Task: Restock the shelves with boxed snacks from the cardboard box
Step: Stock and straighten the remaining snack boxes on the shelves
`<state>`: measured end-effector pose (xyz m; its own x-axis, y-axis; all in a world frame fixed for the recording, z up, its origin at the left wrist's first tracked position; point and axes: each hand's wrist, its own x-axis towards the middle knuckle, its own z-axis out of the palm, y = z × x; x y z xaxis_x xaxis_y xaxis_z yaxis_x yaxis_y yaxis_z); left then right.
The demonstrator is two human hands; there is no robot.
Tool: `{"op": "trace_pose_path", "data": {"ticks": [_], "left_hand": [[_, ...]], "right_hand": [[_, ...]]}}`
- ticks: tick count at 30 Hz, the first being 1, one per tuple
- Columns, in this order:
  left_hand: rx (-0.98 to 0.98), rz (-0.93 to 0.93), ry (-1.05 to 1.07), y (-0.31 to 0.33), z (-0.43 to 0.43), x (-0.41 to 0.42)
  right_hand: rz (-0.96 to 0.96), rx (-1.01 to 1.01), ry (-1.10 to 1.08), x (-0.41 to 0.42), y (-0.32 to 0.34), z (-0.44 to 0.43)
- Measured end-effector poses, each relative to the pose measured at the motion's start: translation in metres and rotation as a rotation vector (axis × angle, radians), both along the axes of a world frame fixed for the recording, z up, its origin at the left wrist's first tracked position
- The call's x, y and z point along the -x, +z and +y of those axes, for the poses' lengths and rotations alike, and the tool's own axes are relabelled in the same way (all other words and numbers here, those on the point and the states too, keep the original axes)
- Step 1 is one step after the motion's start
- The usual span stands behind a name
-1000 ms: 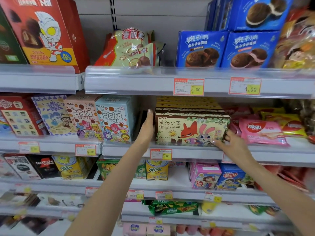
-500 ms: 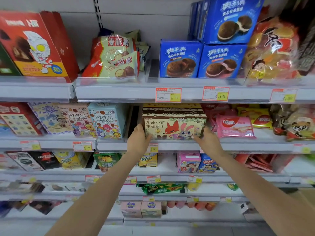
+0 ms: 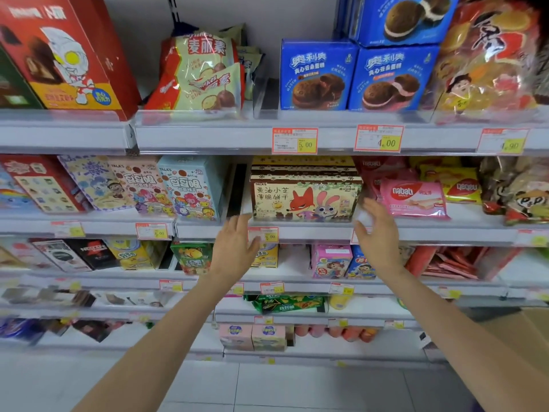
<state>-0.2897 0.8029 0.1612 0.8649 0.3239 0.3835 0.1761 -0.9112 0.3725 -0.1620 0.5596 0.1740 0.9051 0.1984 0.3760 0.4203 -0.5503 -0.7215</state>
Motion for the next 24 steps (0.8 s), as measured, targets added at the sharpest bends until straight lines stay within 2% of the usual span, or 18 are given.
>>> {"op": "trace_pose_path", "data": {"ticks": [2,7,13,20,24], "left_hand": [[-0.054,-0.015,-0.112,-0.007,-0.008,0.018],[-0.198,-0.043,-0.194,-0.023,-0.032,0.064],[-0.262,-0.016,-0.054,-0.044,-0.031,0.112],[-0.074,0.003,0.151,-0.051,-0.007,0.17],[-0.047,-0.019,0.268,-0.049,0.01,0.196]], "right_hand": [[-0.074,0.023,0.03,0.021,-0.011,-0.002],[-0.018,0.149,0.338,0.079,-0.039,0.013],[0.051,0.251,0.567,0.124,-0.063,0.051],[0.179,0.302,0.779,0.161,-0.068,0.11],[0.163,0.345,0.845,0.179,-0.069,0.144]]}}
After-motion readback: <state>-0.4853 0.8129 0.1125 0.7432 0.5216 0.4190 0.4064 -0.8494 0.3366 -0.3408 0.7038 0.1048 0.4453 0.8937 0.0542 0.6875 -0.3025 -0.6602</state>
